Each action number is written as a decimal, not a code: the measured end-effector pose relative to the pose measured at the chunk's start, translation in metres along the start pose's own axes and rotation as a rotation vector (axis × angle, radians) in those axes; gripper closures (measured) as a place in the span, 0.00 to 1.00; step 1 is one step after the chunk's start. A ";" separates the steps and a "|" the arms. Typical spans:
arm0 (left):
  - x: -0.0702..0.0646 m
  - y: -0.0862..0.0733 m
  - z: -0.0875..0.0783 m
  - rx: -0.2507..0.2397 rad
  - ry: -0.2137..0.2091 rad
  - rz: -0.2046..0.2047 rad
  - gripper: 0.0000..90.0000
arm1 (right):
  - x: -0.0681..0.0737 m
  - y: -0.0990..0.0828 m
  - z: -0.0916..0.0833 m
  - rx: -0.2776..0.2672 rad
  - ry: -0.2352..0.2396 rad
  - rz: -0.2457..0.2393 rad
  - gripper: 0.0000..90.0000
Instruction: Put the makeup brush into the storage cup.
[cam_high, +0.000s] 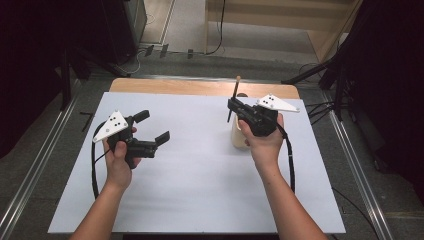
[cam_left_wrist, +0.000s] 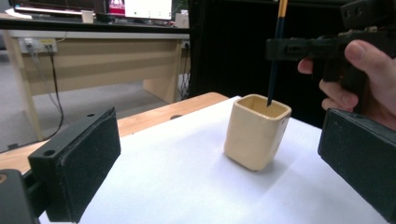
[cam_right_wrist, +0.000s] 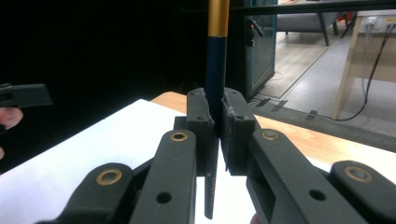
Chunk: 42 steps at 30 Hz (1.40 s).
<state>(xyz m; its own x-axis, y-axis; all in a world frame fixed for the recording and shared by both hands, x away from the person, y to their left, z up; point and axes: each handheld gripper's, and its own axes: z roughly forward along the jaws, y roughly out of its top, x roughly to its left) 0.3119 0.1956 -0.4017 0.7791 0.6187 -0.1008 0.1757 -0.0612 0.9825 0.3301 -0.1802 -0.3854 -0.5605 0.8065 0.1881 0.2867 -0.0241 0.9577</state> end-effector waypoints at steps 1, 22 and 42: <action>0.001 -0.002 -0.002 -0.001 0.001 -0.002 0.00 | -0.002 0.000 -0.001 -0.003 -0.006 0.000 0.94; 0.009 -0.027 -0.038 -0.022 0.051 -0.003 0.00 | -0.022 -0.001 -0.015 -0.029 -0.064 -0.017 0.94; 0.010 -0.049 -0.060 -0.005 0.072 -0.016 0.00 | -0.036 -0.006 -0.020 -0.042 -0.110 -0.017 0.94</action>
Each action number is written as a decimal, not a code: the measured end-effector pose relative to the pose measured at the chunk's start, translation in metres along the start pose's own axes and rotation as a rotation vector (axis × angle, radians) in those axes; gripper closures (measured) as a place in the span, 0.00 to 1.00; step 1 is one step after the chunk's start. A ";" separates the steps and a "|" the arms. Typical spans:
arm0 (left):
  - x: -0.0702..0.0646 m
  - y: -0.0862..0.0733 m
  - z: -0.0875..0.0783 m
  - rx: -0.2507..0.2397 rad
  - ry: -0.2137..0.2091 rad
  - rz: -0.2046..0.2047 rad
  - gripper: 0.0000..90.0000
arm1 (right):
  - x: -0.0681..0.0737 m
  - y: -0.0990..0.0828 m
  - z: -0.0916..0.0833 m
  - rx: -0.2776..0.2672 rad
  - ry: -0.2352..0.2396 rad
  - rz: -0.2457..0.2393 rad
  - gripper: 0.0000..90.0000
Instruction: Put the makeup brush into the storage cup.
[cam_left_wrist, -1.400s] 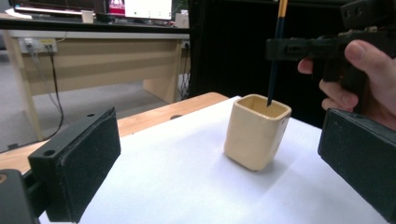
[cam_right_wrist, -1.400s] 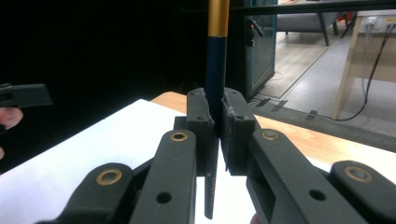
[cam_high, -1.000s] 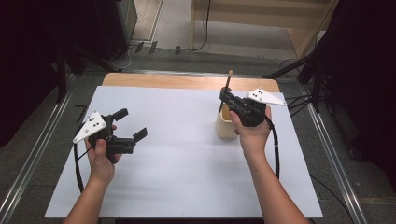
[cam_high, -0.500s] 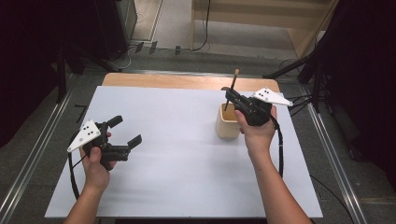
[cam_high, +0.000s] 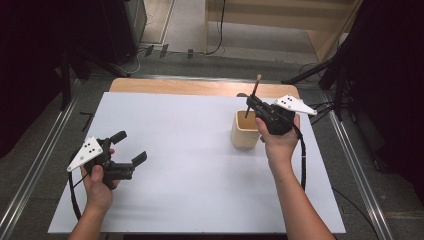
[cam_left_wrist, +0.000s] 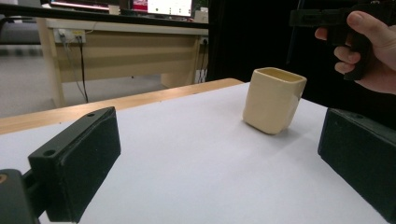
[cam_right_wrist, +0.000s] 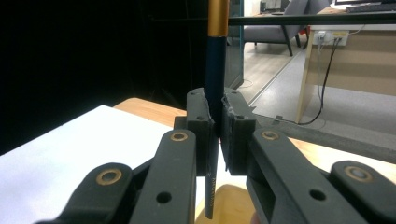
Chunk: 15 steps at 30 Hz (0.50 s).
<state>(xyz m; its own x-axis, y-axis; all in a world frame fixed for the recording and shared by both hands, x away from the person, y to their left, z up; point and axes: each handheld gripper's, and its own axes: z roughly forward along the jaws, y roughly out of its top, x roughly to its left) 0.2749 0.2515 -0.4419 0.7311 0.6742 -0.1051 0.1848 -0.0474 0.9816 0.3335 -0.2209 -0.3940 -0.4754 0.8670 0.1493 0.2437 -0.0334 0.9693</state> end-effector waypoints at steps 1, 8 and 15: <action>0.000 -0.001 -0.001 -0.001 0.003 0.002 0.00 | -0.001 0.000 0.000 -0.001 -0.002 0.001 0.94; 0.002 -0.006 -0.010 0.008 0.015 0.004 0.00 | -0.006 -0.007 0.000 0.013 -0.018 0.007 0.94; 0.004 -0.009 -0.014 0.012 0.028 -0.001 0.00 | -0.012 -0.017 0.001 0.029 -0.033 0.008 0.94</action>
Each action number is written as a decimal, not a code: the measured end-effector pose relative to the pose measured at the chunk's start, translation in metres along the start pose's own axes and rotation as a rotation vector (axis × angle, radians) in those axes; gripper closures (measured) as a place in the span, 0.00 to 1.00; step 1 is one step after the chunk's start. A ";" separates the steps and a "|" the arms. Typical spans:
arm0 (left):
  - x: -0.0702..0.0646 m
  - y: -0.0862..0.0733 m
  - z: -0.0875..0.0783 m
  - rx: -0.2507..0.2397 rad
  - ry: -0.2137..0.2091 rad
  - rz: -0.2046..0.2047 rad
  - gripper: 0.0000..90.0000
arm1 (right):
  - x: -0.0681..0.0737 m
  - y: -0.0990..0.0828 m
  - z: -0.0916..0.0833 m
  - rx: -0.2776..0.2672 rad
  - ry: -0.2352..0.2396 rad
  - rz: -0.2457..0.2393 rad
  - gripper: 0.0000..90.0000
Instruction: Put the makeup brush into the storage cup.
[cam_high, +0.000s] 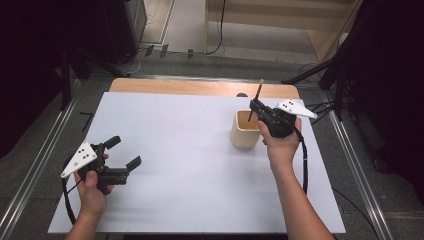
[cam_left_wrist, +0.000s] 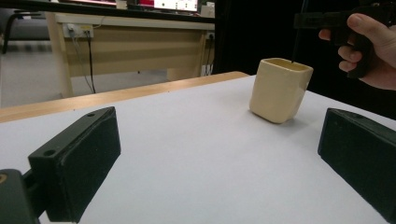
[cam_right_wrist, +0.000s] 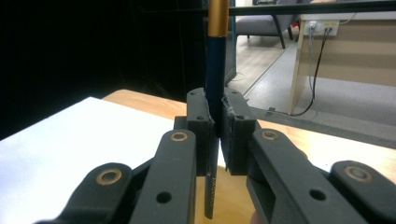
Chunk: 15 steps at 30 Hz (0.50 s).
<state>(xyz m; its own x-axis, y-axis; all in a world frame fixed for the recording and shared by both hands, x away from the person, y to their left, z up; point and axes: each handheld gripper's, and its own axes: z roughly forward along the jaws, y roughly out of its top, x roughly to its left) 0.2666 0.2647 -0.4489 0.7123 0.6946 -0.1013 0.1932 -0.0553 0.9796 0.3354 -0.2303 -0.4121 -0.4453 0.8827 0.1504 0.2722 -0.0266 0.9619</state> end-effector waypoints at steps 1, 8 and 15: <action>0.000 0.000 0.000 -0.001 0.001 -0.001 0.00 | -0.001 -0.002 0.000 0.003 -0.002 0.001 0.94; -0.001 -0.001 0.000 0.004 -0.001 0.003 0.00 | -0.005 -0.014 0.002 0.025 -0.014 0.006 0.94; -0.001 -0.002 0.000 0.006 0.000 0.000 0.00 | -0.008 -0.023 0.001 0.047 -0.021 0.009 0.94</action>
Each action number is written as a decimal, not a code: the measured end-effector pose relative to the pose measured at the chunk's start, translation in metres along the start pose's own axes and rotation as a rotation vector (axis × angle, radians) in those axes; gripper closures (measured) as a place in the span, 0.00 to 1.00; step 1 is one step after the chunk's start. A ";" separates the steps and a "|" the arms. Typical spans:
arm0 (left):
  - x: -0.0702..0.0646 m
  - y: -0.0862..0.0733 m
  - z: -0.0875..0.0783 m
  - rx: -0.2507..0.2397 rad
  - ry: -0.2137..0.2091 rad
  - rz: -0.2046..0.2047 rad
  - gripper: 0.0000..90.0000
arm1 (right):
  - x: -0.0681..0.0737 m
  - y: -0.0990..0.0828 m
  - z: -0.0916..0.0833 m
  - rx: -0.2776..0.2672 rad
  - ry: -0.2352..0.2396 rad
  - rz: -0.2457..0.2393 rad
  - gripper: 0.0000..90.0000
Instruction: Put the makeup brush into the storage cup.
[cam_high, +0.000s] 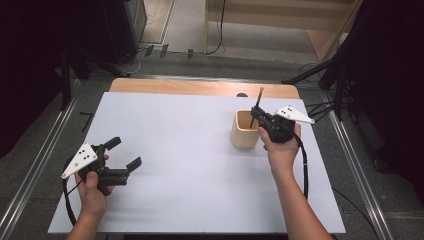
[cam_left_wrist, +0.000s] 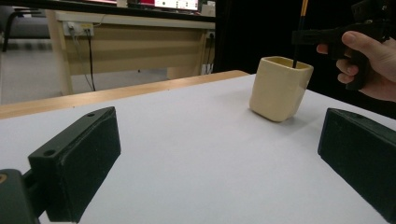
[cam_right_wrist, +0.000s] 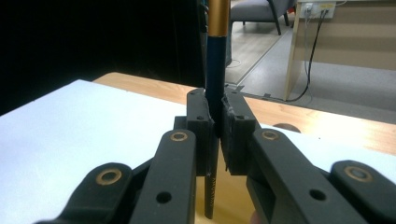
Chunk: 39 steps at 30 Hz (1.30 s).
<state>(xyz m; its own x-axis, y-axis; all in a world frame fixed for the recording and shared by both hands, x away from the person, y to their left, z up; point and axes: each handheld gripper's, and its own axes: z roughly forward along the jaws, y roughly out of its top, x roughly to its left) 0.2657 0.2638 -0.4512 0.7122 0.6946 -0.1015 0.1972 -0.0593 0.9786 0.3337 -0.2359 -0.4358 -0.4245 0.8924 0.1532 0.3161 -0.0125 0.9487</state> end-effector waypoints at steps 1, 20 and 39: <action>0.000 0.000 0.000 0.000 0.000 0.000 0.00 | -0.001 -0.001 0.000 0.004 0.000 -0.004 0.94; -0.001 -0.002 0.001 0.006 -0.001 -0.003 0.00 | -0.002 -0.014 -0.002 0.019 -0.005 0.026 0.84; -0.002 -0.002 0.001 0.009 -0.002 0.004 0.00 | -0.006 -0.021 -0.039 -0.034 0.003 0.010 0.28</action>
<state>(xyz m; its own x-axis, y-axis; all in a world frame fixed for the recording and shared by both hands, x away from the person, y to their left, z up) 0.2645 0.2623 -0.4536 0.7147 0.6926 -0.0977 0.2004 -0.0690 0.9773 0.2970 -0.2586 -0.4458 -0.4245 0.8906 0.1633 0.2912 -0.0365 0.9560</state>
